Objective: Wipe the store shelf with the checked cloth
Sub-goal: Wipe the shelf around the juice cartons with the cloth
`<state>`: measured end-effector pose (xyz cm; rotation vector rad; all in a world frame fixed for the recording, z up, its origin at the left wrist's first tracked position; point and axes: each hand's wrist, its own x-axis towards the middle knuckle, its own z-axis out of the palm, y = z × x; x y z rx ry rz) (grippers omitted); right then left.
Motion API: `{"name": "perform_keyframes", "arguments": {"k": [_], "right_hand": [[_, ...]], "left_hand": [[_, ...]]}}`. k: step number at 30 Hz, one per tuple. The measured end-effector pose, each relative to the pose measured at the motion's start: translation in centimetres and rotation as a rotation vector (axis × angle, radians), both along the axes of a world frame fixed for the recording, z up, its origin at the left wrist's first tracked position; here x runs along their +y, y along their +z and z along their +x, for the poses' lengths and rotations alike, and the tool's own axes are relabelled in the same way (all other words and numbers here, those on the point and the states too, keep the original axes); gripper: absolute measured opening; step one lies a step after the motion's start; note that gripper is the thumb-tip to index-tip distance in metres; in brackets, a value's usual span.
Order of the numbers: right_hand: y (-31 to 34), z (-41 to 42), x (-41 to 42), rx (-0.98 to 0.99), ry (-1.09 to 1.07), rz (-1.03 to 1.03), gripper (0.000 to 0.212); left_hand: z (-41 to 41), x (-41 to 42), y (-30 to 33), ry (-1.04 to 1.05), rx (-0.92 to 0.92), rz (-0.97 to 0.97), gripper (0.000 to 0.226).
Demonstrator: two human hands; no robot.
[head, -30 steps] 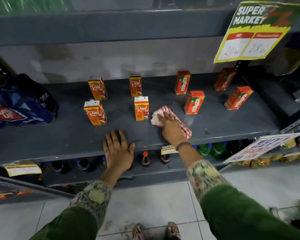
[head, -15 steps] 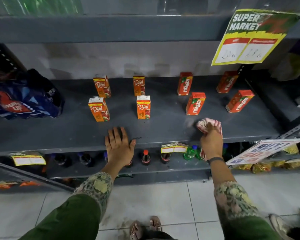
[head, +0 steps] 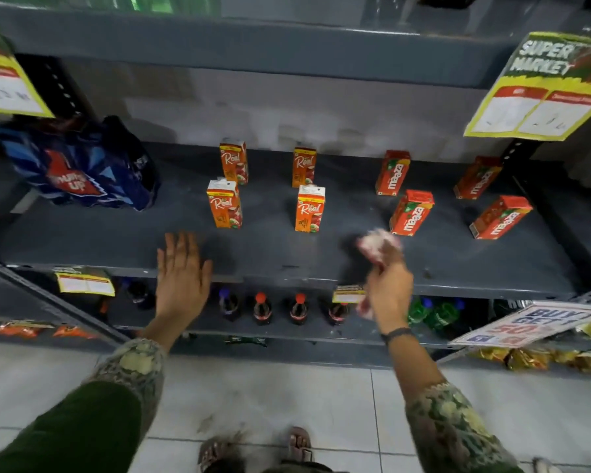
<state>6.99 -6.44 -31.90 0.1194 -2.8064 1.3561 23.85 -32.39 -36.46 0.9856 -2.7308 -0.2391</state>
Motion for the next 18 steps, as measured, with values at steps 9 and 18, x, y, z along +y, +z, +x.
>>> {"name": "perform_keyframes", "arguments": {"k": [9, 18], "right_hand": [[-2.4, 7.5, -9.1, 0.101, 0.488, 0.438, 0.060], [2.7, 8.2, -18.1, 0.334, -0.129, 0.056, 0.034]], "left_hand": [[3.8, -9.5, -0.7, -0.001, -0.334, 0.027, 0.070], [3.7, -10.9, -1.9, -0.054, -0.287, 0.115, 0.069]]}}
